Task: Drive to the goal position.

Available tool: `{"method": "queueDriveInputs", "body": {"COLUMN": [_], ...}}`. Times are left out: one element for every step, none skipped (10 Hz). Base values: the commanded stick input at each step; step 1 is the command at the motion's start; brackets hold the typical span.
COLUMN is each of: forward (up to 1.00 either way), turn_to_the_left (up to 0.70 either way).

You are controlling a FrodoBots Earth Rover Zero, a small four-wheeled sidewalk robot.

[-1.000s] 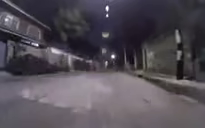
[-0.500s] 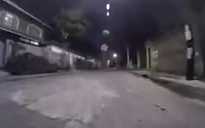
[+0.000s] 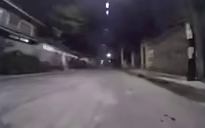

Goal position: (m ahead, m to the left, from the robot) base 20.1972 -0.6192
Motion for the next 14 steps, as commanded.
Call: {"method": "queueDriveInputs", "body": {"forward": [0.70, 0.70, 0.70, 0.70, 0.70, 0.70, 0.70, 0.70, 0.70, 0.70, 0.70, 0.70, 0.70, 0.70], "turn_to_the_left": [-0.13, -0.16, -0.17, -0.17, -0.35, -0.34, -0.07, 0.00, 0.00, -0.08, -0.23, -0.35, -0.35, -0.35]}}
